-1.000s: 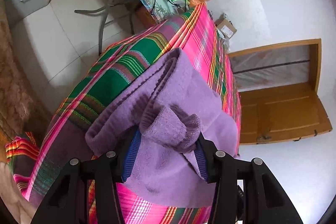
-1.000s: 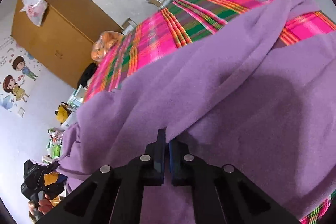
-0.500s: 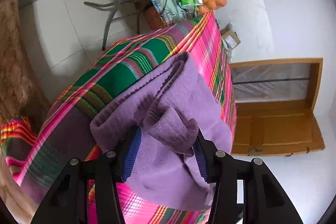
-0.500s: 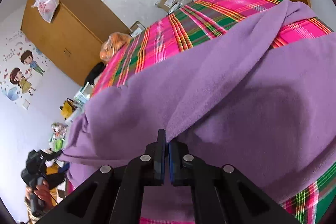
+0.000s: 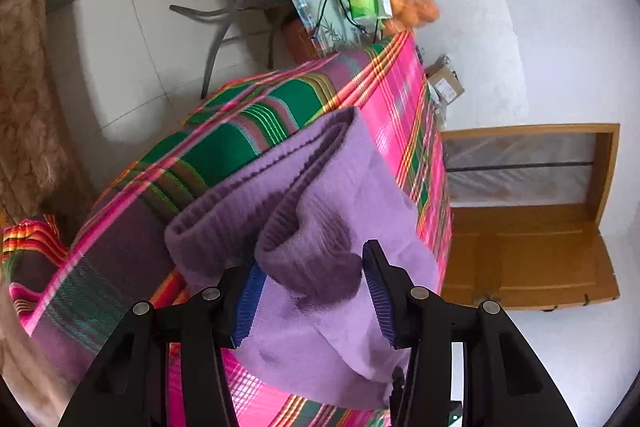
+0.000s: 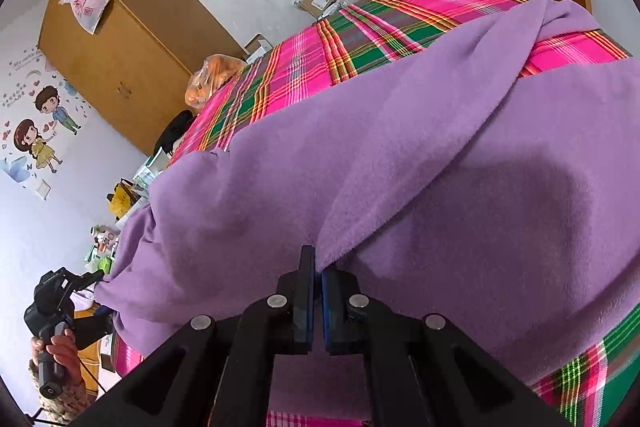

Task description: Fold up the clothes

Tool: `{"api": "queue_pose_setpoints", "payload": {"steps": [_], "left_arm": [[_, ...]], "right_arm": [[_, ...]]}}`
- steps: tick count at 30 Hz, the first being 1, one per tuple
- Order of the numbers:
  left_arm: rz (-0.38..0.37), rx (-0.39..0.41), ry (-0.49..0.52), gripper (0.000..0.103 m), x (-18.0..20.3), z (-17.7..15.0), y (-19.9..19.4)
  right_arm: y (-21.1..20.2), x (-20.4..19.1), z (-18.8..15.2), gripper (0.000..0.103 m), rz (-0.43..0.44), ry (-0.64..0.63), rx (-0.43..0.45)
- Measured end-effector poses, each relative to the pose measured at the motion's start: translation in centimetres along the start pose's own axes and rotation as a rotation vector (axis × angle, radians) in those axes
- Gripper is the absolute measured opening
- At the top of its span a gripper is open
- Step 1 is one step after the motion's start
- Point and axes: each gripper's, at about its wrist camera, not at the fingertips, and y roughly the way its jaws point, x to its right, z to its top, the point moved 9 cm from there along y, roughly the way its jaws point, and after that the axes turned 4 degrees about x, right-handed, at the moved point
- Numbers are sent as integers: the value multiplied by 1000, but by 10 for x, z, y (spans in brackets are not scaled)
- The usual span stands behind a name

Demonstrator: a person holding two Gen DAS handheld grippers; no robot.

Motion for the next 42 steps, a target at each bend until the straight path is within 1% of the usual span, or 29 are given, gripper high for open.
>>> {"api": "queue_pose_setpoints", "payload": {"steps": [2, 4, 5, 8, 11, 16, 18, 21, 25, 28, 31, 33, 36, 42], "left_arm": [[3, 26, 11, 40, 0, 2, -3], [6, 48, 34, 22, 3, 5, -6], [4, 57, 44, 17, 4, 7, -8], [-10, 90, 68, 13, 12, 15, -17], [-36, 120, 99, 13, 24, 21, -26], [-80, 151, 127, 13, 41, 27, -39], [-86, 153, 129, 13, 40, 26, -43], [-79, 138, 122, 13, 32, 23, -44], [-66, 122, 93, 13, 12, 19, -43], [-43, 112, 68, 13, -5, 16, -39], [-19, 96, 46, 13, -20, 13, -31], [-10, 90, 40, 13, -25, 13, -28], [-5, 83, 36, 13, -31, 12, -25], [8, 82, 54, 14, -35, 9, -25]], "right_arm": [[0, -1, 0, 3, -1, -7, 2], [-3, -3, 1, 3, -1, -18, 11], [-5, -5, 3, 3, 0, -26, 20], [-18, -16, 12, 3, 20, -57, 66], [-32, -33, 21, 3, 53, -90, 116], [-56, -59, 32, 3, 101, -130, 173], [-65, -65, 33, 3, 116, -135, 188], [-72, -68, 34, 3, 115, -138, 195], [-70, -63, 24, 3, 106, -122, 166], [-66, -53, 12, 3, 82, -114, 138], [-55, -37, -6, 3, 47, -91, 86], [-46, -26, -18, 3, 23, -82, 51], [-37, -17, -30, 3, -7, -77, 24], [-33, -9, -36, 3, -25, -73, 5]]}}
